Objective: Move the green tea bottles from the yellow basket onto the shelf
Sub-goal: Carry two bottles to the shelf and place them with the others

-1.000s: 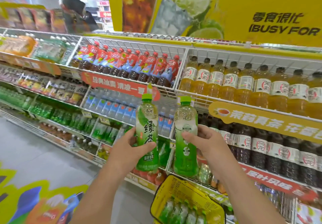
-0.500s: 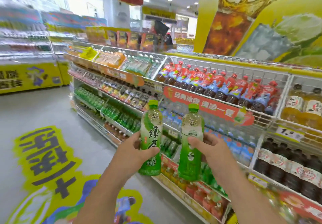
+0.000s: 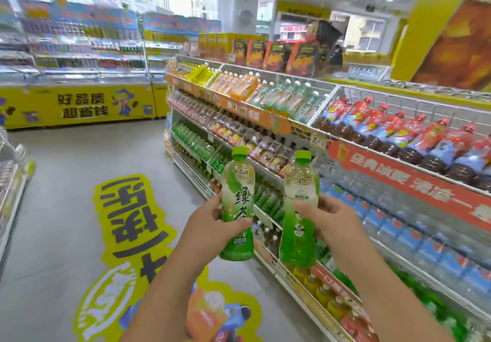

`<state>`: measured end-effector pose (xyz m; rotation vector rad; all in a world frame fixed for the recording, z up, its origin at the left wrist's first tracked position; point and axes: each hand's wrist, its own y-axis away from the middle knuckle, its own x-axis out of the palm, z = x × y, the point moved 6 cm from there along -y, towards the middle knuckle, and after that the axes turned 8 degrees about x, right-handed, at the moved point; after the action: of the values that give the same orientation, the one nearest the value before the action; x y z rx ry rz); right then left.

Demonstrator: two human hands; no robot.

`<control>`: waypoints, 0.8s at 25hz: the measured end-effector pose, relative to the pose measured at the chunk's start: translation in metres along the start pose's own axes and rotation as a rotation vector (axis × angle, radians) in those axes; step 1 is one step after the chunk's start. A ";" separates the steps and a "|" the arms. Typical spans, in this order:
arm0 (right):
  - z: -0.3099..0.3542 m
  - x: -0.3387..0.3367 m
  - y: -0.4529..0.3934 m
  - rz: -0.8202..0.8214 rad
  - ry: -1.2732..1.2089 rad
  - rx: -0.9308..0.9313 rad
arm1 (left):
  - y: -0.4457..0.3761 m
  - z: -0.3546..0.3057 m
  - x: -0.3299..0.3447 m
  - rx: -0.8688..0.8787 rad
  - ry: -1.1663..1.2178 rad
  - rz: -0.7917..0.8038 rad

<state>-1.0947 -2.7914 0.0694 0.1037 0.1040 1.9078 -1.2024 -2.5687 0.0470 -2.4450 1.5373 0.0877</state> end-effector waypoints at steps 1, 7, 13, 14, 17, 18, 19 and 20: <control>-0.001 0.012 -0.019 0.013 -0.003 0.004 | -0.014 0.007 -0.008 0.001 -0.015 -0.009; -0.002 0.094 -0.153 0.064 0.007 0.020 | -0.120 0.043 -0.054 -0.003 -0.079 -0.057; 0.023 0.177 -0.257 0.140 0.021 0.024 | -0.226 0.061 -0.117 0.000 -0.116 -0.113; 0.025 0.190 -0.270 0.149 0.021 0.023 | -0.243 0.065 -0.129 -0.004 -0.110 -0.114; 0.028 0.231 -0.311 0.136 0.026 0.016 | -0.299 0.088 -0.165 -0.011 -0.084 -0.103; 0.027 0.244 -0.323 0.119 0.023 0.015 | -0.319 0.095 -0.178 -0.007 -0.079 -0.096; 0.024 0.256 -0.336 0.093 0.017 0.016 | -0.340 0.104 -0.190 0.001 -0.072 -0.076; 0.022 0.268 -0.349 0.062 0.011 0.013 | -0.361 0.113 -0.202 0.009 -0.064 -0.047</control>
<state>-0.8550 -2.4224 0.0541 0.1061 0.1220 1.9704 -0.9597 -2.2156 0.0399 -2.4450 1.4500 0.1488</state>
